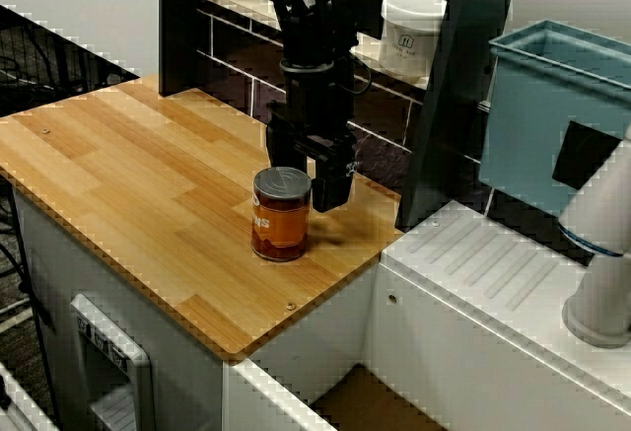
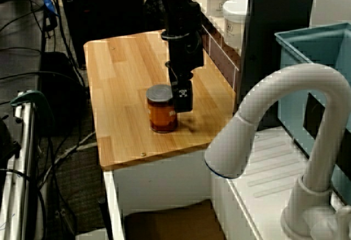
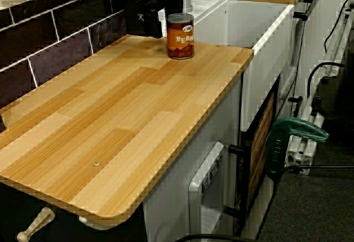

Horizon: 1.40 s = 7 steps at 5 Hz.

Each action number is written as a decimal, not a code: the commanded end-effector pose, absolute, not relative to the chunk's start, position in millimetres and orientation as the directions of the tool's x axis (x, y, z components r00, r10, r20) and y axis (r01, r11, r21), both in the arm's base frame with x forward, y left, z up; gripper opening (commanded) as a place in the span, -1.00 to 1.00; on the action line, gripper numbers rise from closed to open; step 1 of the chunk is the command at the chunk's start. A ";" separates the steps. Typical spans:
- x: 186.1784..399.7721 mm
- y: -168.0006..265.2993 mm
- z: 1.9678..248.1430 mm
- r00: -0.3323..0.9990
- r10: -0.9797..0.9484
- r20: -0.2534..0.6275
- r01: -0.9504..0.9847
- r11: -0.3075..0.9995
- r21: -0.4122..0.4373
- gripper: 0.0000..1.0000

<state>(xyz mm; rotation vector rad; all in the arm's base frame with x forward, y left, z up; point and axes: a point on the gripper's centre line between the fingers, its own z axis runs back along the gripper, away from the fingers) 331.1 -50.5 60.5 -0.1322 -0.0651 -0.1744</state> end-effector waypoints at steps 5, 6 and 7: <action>282.1 -10.9 87.1 0.978 -0.187 0.092 0.200 0.966 -0.162 1.00; 277.0 -3.5 87.1 0.978 -0.188 0.088 0.200 0.965 -0.169 1.00; 275.0 1.6 91.7 0.977 -0.193 0.086 0.206 0.962 -0.181 1.00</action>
